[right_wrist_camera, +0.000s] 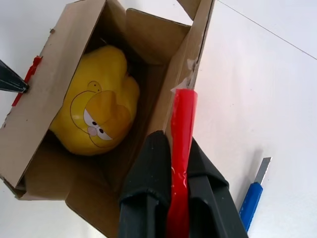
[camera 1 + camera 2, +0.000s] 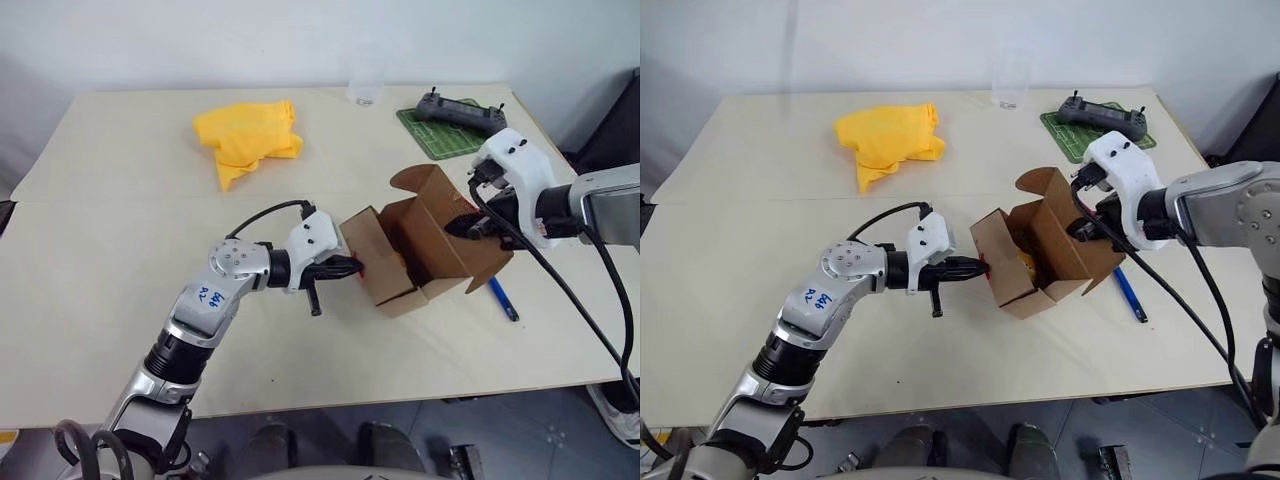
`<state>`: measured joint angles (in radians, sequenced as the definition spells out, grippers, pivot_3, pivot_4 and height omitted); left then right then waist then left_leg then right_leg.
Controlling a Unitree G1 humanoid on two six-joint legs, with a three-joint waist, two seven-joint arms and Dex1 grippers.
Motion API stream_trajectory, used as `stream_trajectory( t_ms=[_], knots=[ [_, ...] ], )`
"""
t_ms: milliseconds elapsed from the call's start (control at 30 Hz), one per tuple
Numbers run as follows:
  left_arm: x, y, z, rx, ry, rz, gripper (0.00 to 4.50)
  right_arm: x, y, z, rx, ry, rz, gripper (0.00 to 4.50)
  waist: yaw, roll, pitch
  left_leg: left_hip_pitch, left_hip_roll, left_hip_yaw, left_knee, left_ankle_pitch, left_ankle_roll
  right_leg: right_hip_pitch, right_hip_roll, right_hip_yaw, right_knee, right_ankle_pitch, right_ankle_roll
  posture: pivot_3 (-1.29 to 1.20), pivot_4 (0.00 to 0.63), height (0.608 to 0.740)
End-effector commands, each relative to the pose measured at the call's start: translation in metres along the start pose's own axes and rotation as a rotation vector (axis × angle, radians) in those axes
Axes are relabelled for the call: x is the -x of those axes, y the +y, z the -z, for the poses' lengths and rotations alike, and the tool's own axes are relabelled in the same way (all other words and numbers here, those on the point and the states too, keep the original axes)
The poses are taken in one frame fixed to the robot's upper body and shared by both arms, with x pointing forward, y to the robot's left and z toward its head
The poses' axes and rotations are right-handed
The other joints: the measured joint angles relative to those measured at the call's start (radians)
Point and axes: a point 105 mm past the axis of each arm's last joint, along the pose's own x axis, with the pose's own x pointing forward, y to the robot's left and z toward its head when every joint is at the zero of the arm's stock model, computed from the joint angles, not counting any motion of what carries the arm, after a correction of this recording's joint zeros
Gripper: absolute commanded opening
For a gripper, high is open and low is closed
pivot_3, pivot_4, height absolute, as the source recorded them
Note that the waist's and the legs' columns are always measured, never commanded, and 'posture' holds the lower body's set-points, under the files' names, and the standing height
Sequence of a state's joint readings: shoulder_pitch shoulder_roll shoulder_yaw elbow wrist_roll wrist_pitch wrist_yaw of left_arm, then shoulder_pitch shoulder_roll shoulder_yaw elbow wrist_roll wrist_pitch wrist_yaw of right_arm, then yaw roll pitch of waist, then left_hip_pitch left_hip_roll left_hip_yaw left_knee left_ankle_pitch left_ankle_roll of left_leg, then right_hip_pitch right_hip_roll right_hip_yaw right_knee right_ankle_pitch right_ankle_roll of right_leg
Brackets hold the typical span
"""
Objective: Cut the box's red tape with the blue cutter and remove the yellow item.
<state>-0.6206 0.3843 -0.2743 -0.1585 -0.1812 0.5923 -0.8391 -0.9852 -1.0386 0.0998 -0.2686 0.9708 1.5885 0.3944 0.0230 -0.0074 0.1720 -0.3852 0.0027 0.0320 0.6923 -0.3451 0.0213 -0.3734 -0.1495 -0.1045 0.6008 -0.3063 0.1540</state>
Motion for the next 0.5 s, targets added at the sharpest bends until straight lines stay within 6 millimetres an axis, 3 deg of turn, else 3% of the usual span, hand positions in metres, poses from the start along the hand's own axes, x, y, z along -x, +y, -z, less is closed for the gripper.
stream_trajectory(
  t_ms=[33,233,500],
  knots=[
    [-0.001,-0.003,0.029,0.077,0.103,-0.009,0.0,-0.014,0.015,0.022,-0.006,0.103,-0.096,0.04,0.0,0.0,0.0,0.0,0.0,0.0,0.0,0.0,0.0,0.0,0.0,0.0,0.0,0.0,0.0,0.0,0.15,0.74],
    [-0.003,0.0,0.035,0.104,0.105,-0.036,0.0,-0.015,0.022,0.02,0.022,0.095,-0.115,0.04,0.0,0.0,-0.001,0.0,0.0,0.0,0.0,0.0,0.0,0.0,0.0,0.0,0.0,0.0,0.0,0.0,0.15,0.74],
    [0.003,-0.002,0.05,0.136,0.158,-0.048,0.0,-0.009,0.048,0.017,0.091,0.083,-0.242,0.04,0.008,0.001,-0.002,0.0,0.0,-0.002,0.0,0.0,0.0,0.001,0.0,0.0,0.0,0.0,0.0,0.0,0.15,0.74]
  ],
)
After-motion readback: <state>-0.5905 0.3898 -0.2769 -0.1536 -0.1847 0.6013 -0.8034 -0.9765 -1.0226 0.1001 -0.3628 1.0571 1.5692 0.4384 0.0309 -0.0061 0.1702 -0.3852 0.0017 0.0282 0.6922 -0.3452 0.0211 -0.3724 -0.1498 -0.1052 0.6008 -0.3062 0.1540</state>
